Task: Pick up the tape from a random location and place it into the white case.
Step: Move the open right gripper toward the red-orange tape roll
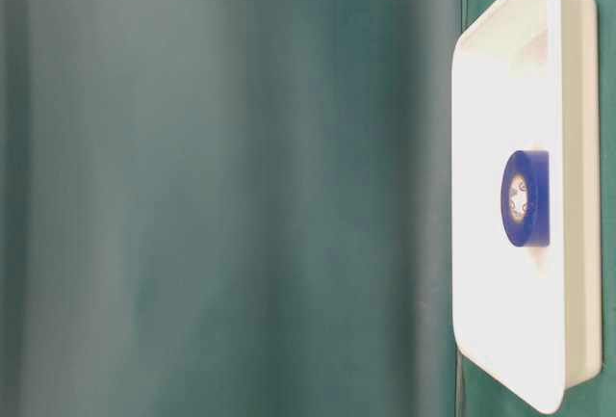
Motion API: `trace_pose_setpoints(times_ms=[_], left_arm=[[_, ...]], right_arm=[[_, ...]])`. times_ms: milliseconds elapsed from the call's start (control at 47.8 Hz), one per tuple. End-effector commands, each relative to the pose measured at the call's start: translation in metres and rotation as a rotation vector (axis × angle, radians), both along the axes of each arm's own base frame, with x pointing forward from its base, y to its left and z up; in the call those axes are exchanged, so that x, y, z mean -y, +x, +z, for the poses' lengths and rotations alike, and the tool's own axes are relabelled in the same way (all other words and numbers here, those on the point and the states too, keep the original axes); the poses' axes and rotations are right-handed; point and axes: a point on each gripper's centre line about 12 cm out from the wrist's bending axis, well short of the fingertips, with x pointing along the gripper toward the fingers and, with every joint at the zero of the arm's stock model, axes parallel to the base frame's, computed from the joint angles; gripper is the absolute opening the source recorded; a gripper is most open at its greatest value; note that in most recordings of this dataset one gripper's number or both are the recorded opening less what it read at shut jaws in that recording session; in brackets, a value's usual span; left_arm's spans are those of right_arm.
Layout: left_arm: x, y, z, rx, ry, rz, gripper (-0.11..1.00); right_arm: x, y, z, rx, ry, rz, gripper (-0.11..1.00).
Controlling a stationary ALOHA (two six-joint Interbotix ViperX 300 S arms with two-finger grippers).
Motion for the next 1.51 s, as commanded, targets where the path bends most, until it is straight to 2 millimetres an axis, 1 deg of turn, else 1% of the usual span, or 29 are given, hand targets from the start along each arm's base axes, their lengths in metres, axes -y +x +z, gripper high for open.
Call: trace_pose_setpoints(times_ms=[0,230,460,711,899,1066,1254,1484], left_arm=[[0.001,0.002,0.006,0.02,-0.003,-0.002,0.85],[0.001,0.002,0.006,0.02,-0.003,-0.002,0.85],[0.0,0.003,0.004,0.013,-0.003,-0.002,0.85],[0.0,0.004,0.004,0.011,-0.003,-0.002,0.85],[0.0,0.004,0.004,0.011,-0.003,-0.002,0.85],[0.0,0.003,0.004,0.011,-0.003,-0.002,0.85],[0.002,0.003,0.001,0.002,-0.006,-0.006,0.85],[0.005,0.003,-0.001,-0.001,-0.006,-0.021,0.85]], right_arm=[[-0.006,0.01,0.012,0.032,0.012,0.01,0.92],[-0.019,0.033,0.011,0.021,0.009,0.027,0.92],[-0.034,0.065,0.011,0.016,0.007,0.041,0.92],[-0.055,0.11,0.008,0.002,0.002,0.053,0.92],[-0.075,0.147,0.01,-0.008,-0.001,0.067,0.92],[-0.089,0.172,0.012,-0.043,-0.006,0.072,0.92],[-0.094,0.185,0.009,-0.116,-0.012,0.065,0.92],[-0.096,0.191,0.001,-0.272,-0.014,0.036,0.92]])
